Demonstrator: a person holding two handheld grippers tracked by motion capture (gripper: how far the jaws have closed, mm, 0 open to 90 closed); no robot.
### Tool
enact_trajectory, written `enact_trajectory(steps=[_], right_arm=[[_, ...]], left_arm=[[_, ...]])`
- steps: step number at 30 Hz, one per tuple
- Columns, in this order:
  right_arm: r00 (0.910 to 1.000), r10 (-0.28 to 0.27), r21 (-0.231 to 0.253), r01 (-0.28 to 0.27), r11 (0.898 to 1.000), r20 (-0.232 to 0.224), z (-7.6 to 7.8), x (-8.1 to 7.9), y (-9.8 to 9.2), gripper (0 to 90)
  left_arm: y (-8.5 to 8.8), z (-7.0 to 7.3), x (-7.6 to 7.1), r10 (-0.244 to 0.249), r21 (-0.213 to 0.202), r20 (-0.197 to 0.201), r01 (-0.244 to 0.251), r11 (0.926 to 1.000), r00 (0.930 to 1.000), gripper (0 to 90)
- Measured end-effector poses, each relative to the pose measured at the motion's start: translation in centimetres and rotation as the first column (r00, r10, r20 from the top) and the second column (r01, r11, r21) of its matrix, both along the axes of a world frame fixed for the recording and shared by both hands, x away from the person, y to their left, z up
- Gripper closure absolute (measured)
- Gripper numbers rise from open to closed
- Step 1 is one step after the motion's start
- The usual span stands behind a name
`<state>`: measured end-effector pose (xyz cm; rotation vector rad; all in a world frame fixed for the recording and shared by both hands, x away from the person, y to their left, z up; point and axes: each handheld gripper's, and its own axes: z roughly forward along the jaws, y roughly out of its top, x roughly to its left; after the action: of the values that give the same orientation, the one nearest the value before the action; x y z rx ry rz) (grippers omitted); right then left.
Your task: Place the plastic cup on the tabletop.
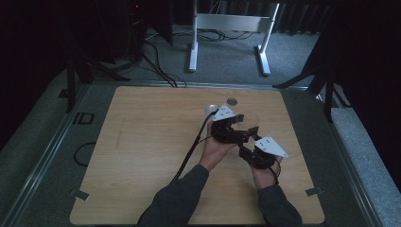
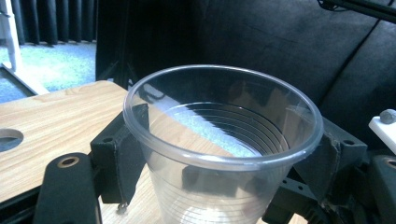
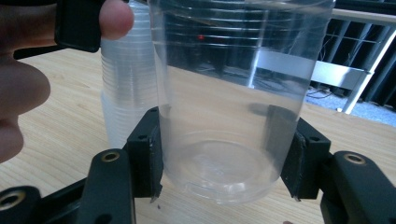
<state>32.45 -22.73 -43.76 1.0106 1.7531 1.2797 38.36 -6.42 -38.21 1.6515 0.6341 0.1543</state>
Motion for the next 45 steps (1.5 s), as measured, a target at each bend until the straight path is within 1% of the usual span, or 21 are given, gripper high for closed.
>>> enact_trajectory(steps=[2,10,14,15,16,17,25,28,32,35,38,45], right_arm=[[1.0,0.001,-0.001,-0.001,1.0,0.0,-0.03,-0.02,0.01,41.3],[1.0,0.003,0.002,-0.003,1.0,0.0,-0.02,-0.04,0.05,41.3],[1.0,0.004,0.004,-0.004,1.0,0.0,-0.04,-0.04,0.05,41.3],[1.0,0.005,0.004,-0.005,1.0,0.0,-0.1,-0.02,0.01,41.3],[1.0,0.005,0.004,-0.005,1.0,0.0,-0.1,-0.02,0.01,41.3],[1.0,0.007,0.005,-0.007,1.0,0.0,-0.11,-0.01,-0.02,41.2],[0.9999,0.012,0.005,-0.012,1.0,0.0,-0.12,-0.02,-0.11,40.8],[1.0,0.008,0.007,-0.008,1.0,-0.003,-0.14,-0.01,-0.15,39.1],[1.0,-0.004,0.007,0.004,1.0,-0.007,-0.14,0.03,-0.2,33.9],[0.9998,-0.014,0.011,0.014,1.0,-0.011,-0.18,0.05,-0.31,31.5],[0.9998,-0.014,0.006,0.014,1.0,-0.014,-0.29,0.04,-0.43,30.1],[0.9996,-0.013,-0.004,0.013,1.0,-0.024,-0.64,-0.15,-0.81,29.7]], left_arm=[[0.01,0.07,-0.04,0.007,0.002,0.009,-0.007,1.0,0.9999,23.9],[0.02,0.15,-0.15,0.012,-0.005,0.016,-0.011,0.9999,0.9998,23.4],[-0.01,0.12,-0.17,0.012,-0.001,0.019,-0.012,0.9999,0.9997,23.6],[-0.07,0.12,-0.3,0.019,0.01,0.03,-0.019,0.9998,0.9994,24.8],[-0.07,0.12,-0.3,0.019,0.01,0.03,-0.019,0.9998,0.9994,25.1],[-0.11,0.11,-0.37,0.022,0.016,0.039,-0.022,0.9996,0.999,25.7],[-0.22,0.16,-0.56,0.027,0.029,0.057,-0.029,0.9992,0.998,26.7],[-0.25,0.16,-0.61,0.026,0.034,0.061,-0.028,0.999,0.9978,26.9],[-0.27,0.19,-0.65,0.028,0.04,0.066,-0.031,0.9987,0.9974,27.0],[-0.24,0.2,-0.66,0.032,0.047,0.072,-0.035,0.9983,0.9969,27.0],[-0.18,0.23,-0.71,0.036,0.056,0.078,-0.041,0.9976,0.9963,27.0],[-0.01,0.3,-0.71,0.043,0.056,0.085,-0.048,0.9973,0.9955,27.0]])
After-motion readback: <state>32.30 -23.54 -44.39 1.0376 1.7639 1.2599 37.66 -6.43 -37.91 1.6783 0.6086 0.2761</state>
